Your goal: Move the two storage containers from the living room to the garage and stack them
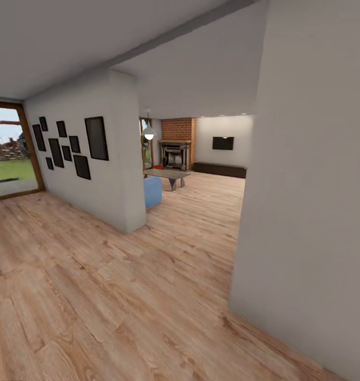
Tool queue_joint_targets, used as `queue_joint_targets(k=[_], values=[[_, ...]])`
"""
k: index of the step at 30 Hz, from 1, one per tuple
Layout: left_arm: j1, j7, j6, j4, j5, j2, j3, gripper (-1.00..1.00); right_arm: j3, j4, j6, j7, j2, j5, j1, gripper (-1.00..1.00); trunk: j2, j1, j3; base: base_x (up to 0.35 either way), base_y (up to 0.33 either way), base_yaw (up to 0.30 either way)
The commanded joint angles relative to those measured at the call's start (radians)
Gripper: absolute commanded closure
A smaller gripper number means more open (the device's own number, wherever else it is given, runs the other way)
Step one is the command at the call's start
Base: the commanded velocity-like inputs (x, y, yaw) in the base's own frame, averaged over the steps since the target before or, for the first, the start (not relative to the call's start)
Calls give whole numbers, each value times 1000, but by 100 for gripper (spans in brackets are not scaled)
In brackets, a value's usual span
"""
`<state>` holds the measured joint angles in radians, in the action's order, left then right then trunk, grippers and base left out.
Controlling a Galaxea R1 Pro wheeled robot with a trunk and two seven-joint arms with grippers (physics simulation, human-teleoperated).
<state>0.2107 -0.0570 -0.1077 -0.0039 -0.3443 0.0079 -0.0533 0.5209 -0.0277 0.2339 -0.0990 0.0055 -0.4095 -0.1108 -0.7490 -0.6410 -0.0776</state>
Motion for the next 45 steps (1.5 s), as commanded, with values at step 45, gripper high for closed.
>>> queue_joint_targets(k=[45], values=[[1,-1,-4,1,0,-1,-5,-100,23,-3,5,5,1,-2,-1,-100,-1,-1,-2,322,0,207]])
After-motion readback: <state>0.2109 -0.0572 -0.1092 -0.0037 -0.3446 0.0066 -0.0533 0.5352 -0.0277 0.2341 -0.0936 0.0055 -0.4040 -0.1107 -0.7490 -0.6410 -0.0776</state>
